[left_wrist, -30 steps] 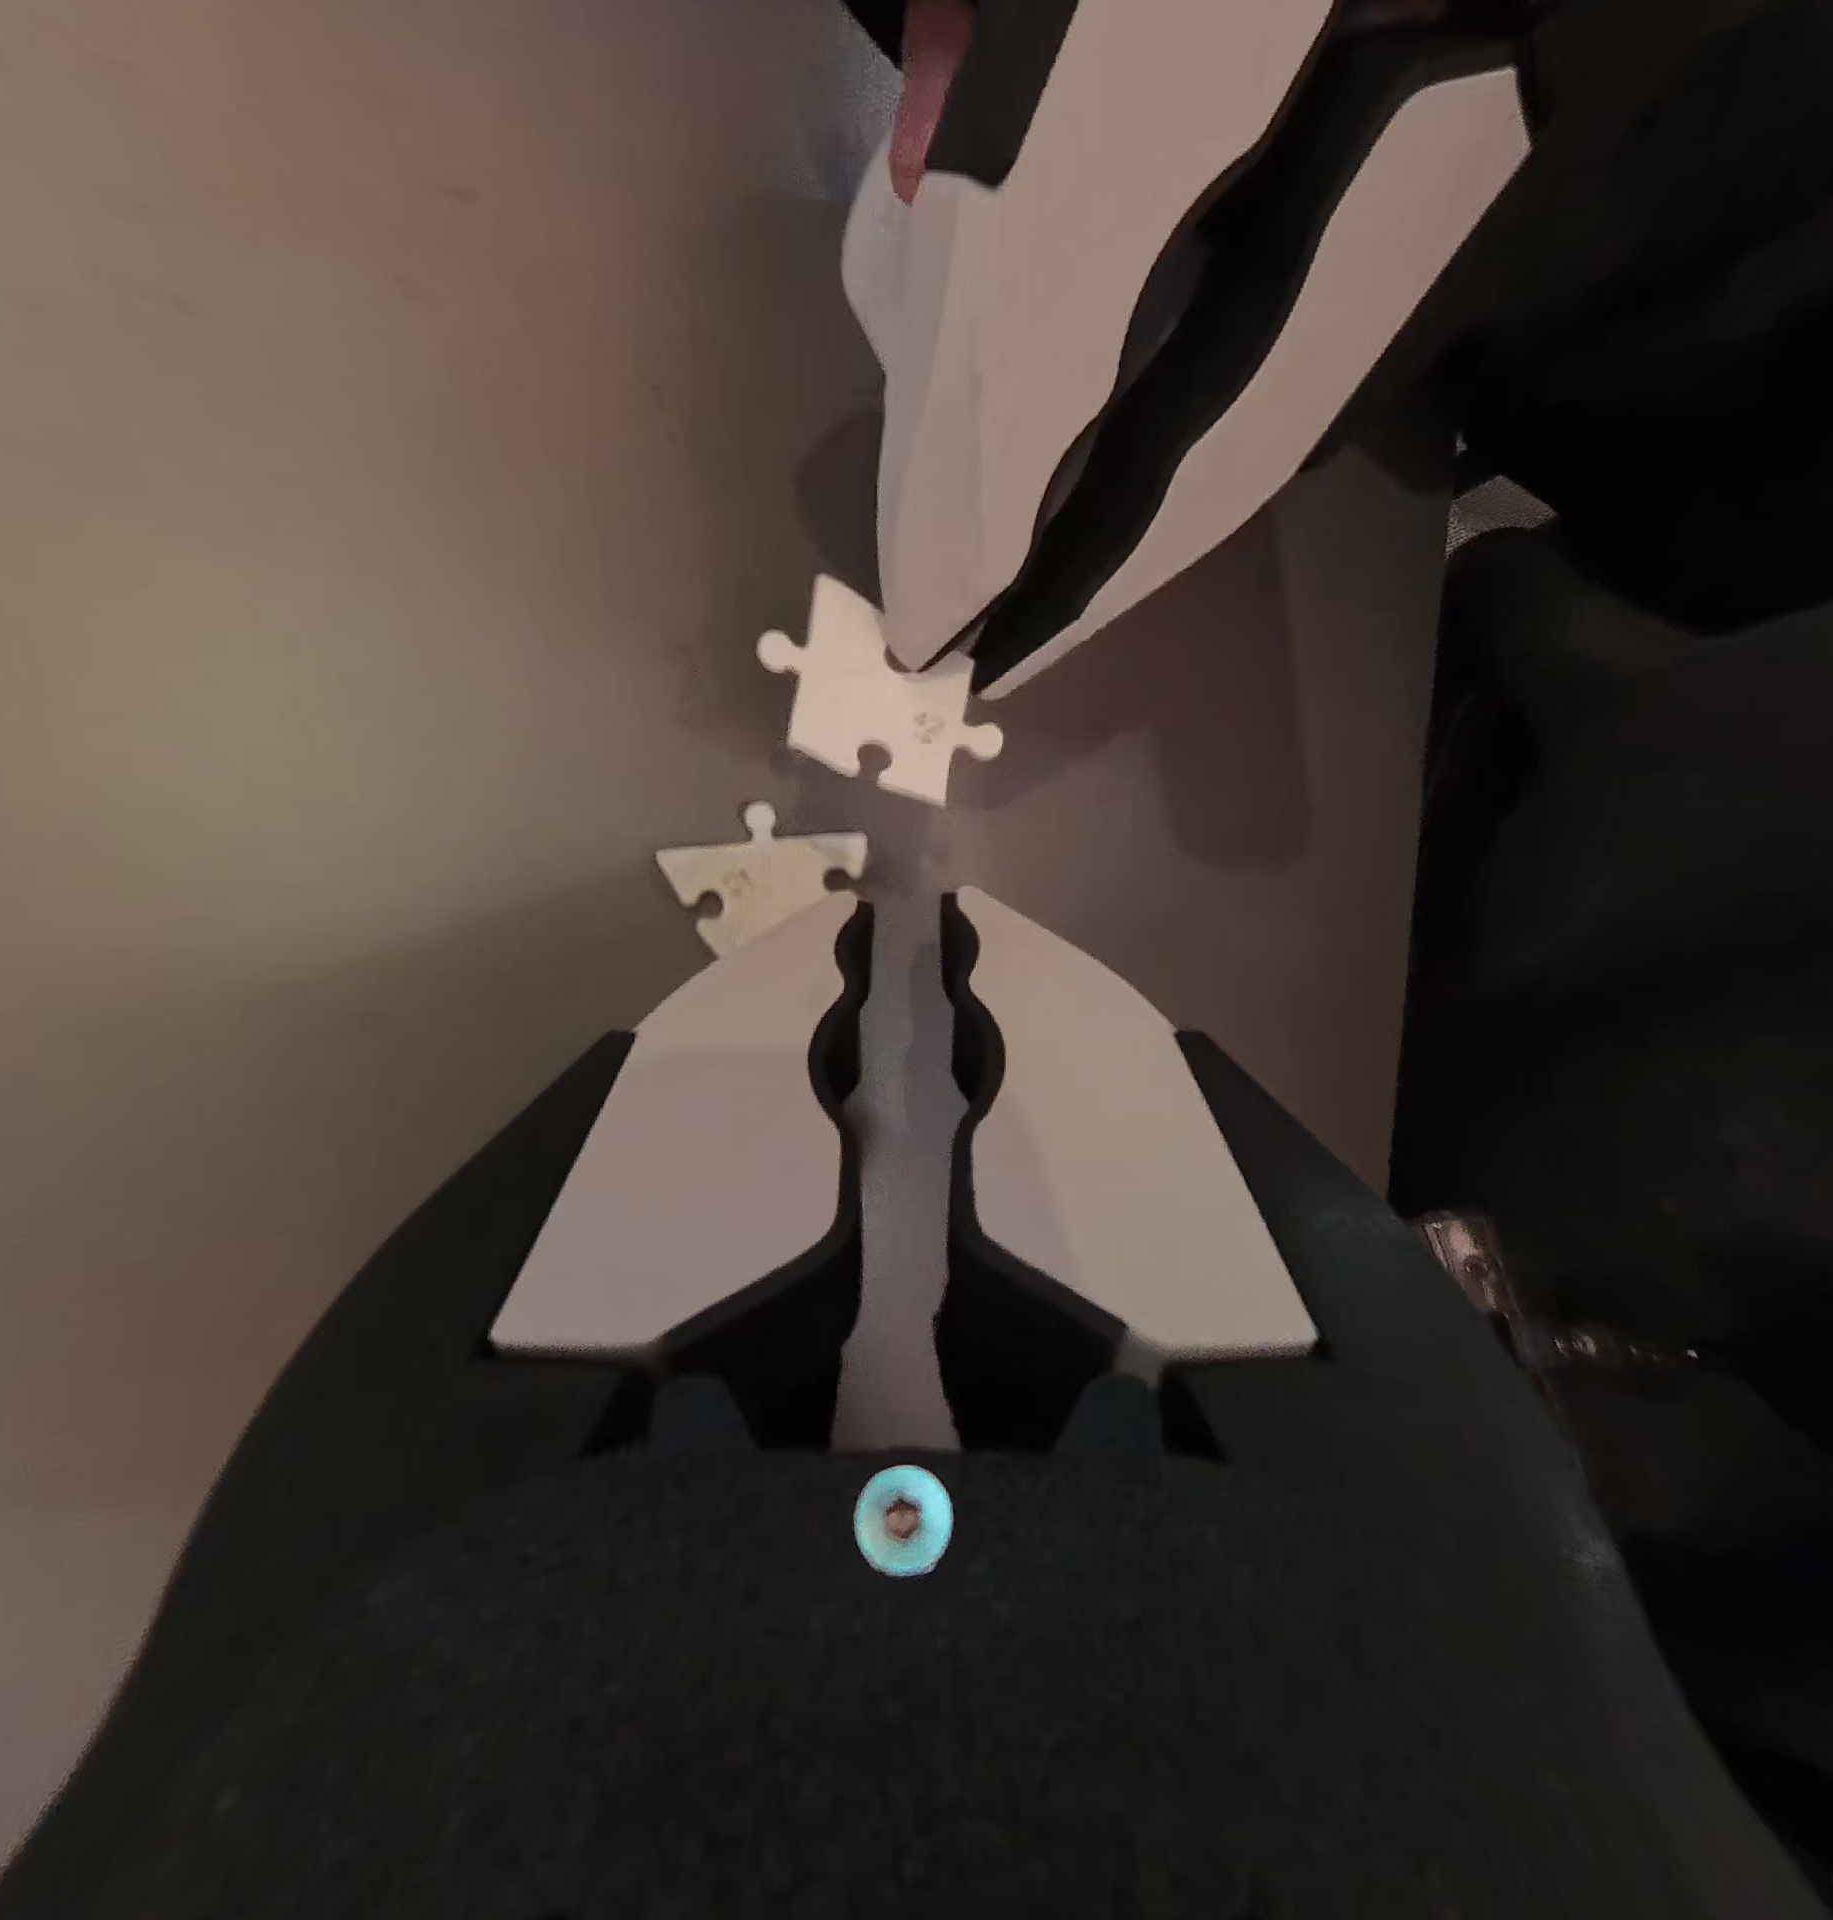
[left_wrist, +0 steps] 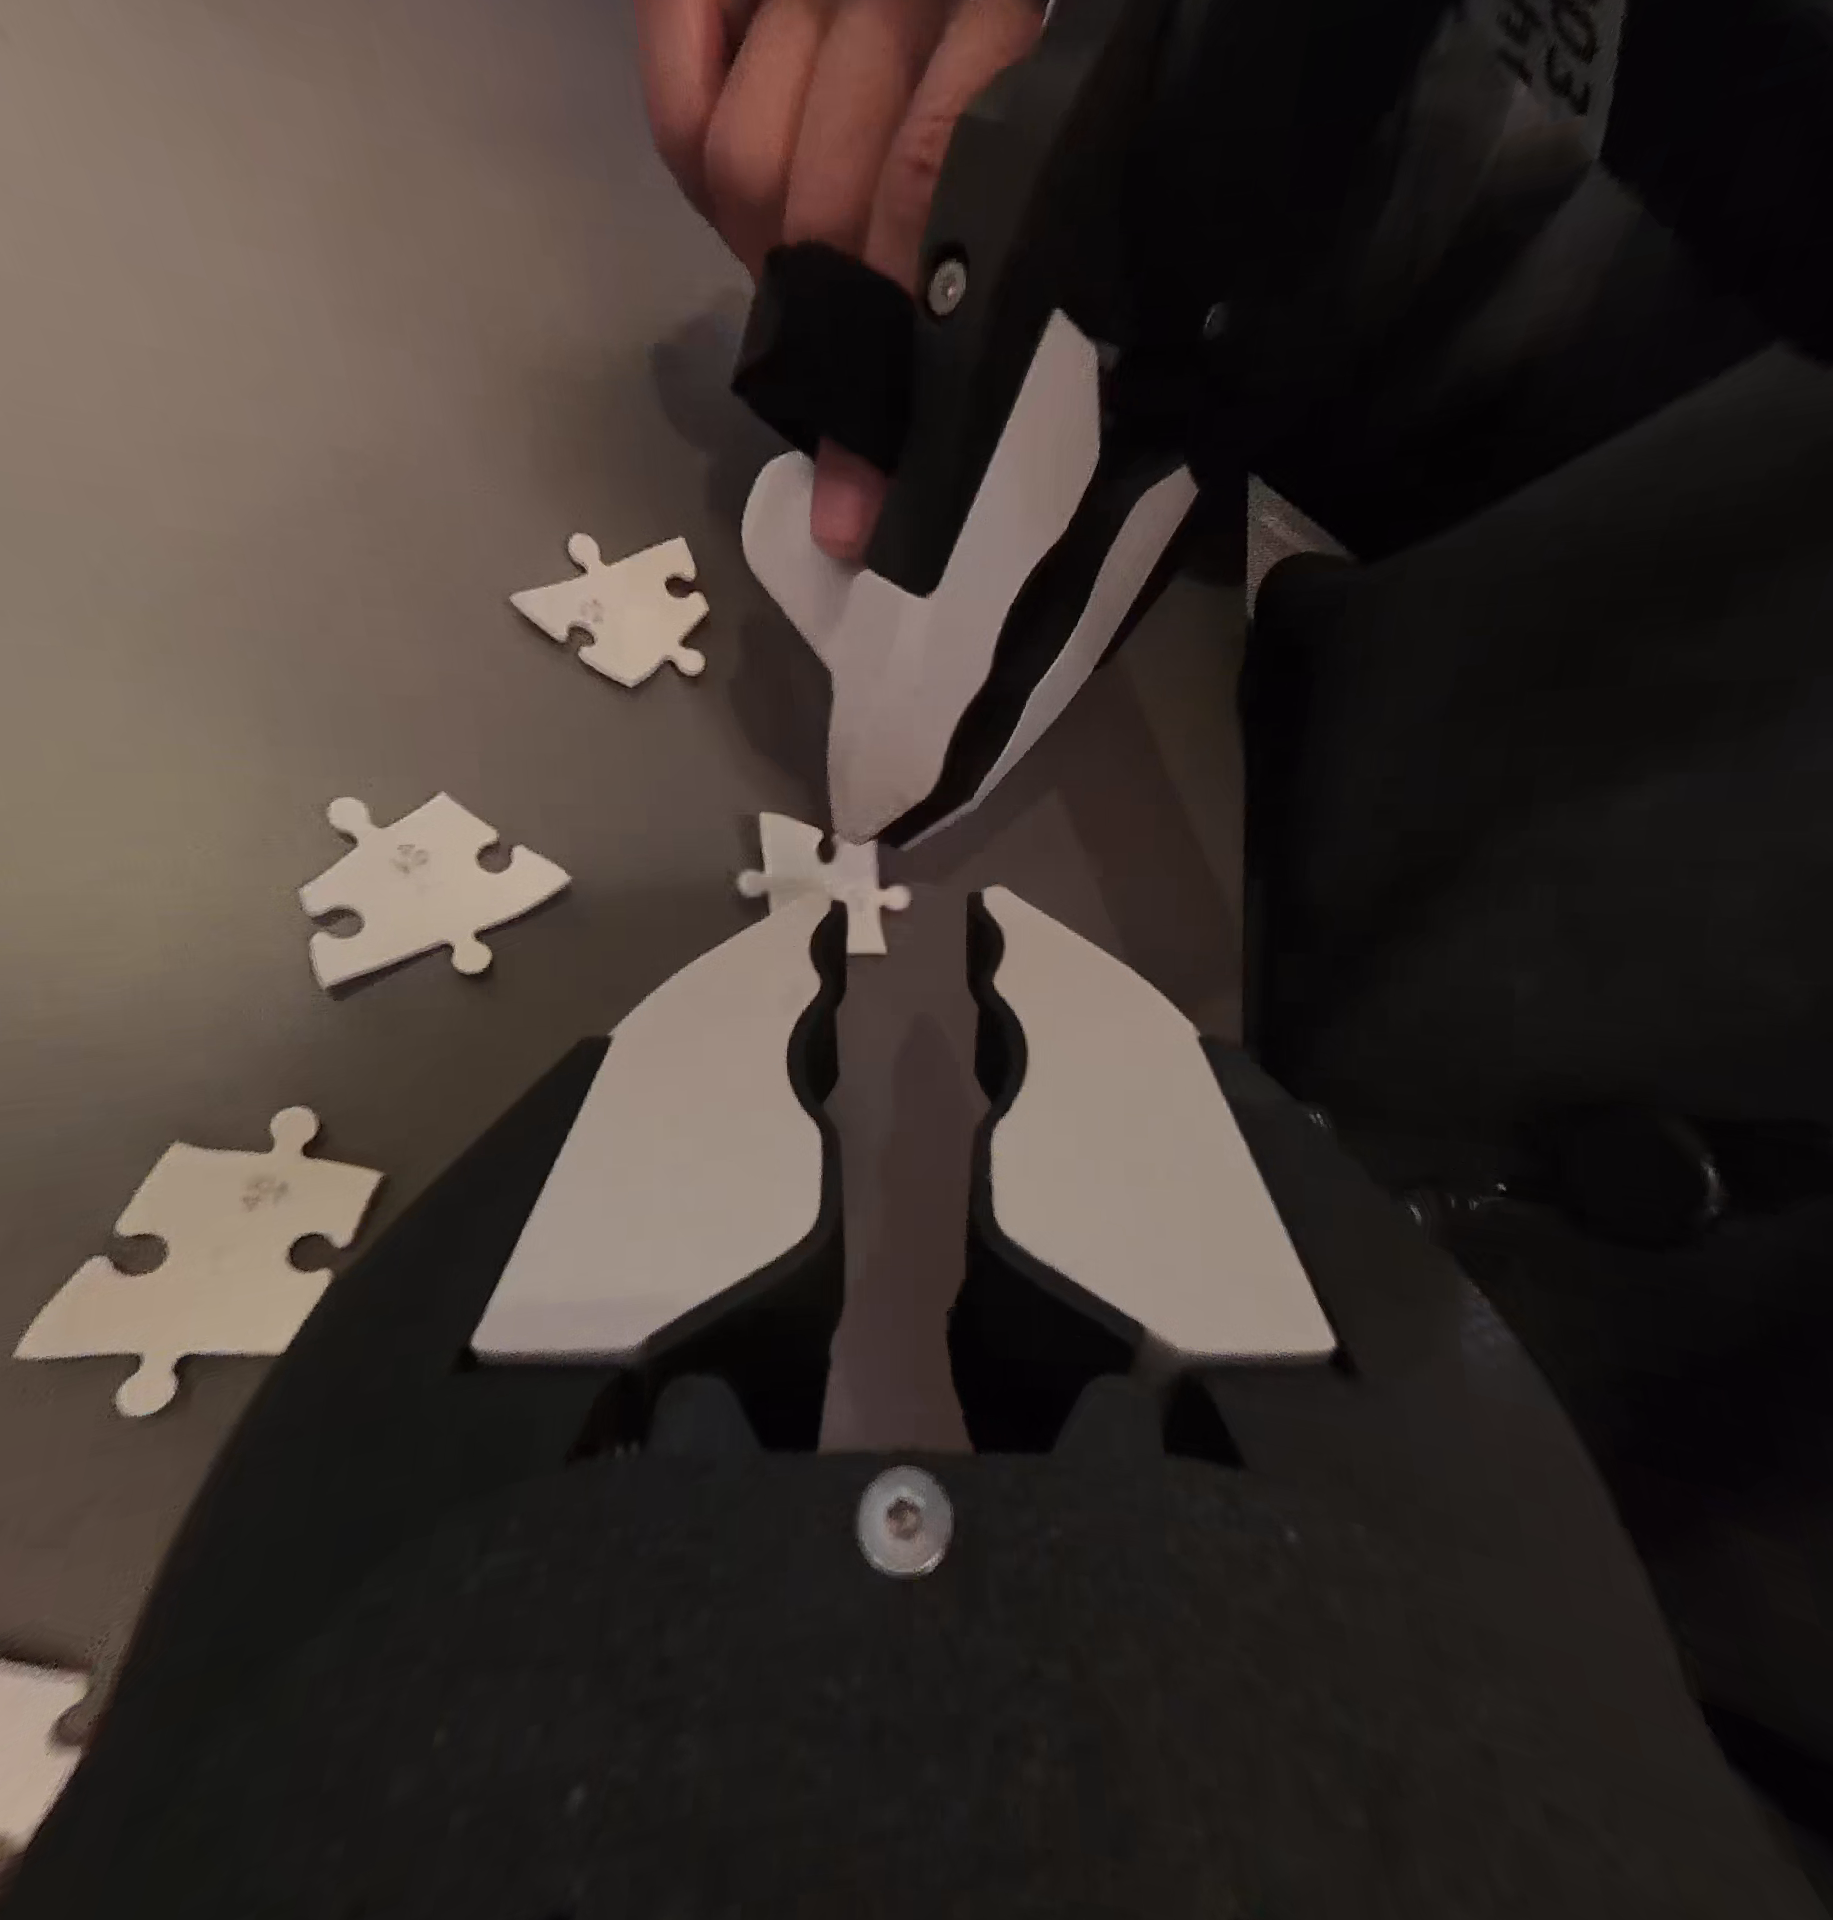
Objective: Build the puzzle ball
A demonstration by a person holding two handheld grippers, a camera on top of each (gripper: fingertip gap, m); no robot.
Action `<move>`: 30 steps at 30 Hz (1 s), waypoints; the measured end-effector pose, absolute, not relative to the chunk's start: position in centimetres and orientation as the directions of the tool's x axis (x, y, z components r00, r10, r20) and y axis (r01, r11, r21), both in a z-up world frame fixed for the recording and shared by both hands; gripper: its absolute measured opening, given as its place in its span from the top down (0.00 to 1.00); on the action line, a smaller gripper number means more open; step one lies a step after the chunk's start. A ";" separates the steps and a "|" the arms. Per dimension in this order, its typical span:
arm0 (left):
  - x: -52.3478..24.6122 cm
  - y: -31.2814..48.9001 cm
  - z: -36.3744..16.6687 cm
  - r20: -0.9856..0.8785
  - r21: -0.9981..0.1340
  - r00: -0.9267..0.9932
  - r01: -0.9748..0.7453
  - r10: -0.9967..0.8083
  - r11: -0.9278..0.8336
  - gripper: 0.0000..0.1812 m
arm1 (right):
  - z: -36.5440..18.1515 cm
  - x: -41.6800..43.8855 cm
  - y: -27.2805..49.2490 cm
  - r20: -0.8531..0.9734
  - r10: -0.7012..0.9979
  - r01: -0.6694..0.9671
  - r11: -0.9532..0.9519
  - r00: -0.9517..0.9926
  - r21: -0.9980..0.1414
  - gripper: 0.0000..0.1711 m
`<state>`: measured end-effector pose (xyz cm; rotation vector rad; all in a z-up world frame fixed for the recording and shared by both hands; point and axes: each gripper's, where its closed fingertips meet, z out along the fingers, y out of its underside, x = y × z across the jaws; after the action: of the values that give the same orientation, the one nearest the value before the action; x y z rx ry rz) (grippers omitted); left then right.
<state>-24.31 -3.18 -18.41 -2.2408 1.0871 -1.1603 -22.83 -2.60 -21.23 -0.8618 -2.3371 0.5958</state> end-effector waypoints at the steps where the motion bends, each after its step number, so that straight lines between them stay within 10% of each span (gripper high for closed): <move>1: -24.1 -3.1 -18.5 0.518 -0.632 0.358 -0.453 -0.777 -0.629 0.89 | -21.1 -22.7 -2.6 0.342 0.714 0.455 0.670 -0.611 -0.586 0.90; 11: -22.9 -1.9 -20.0 0.395 -0.636 0.411 -0.523 -0.822 -0.567 0.91 | -20.0 -20.1 4.0 0.064 0.998 0.679 0.051 -0.007 -0.733 0.75; 30: -23.3 -3.1 -21.6 0.317 -0.562 0.281 -0.714 -0.906 -0.418 1.00 | -21.6 -19.9 0.9 0.175 0.932 0.713 0.357 -0.319 -0.603 0.84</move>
<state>-23.29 -3.06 -21.55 -2.2451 1.4764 -0.8741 -19.88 0.92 -21.64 -1.4258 -2.1272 0.5812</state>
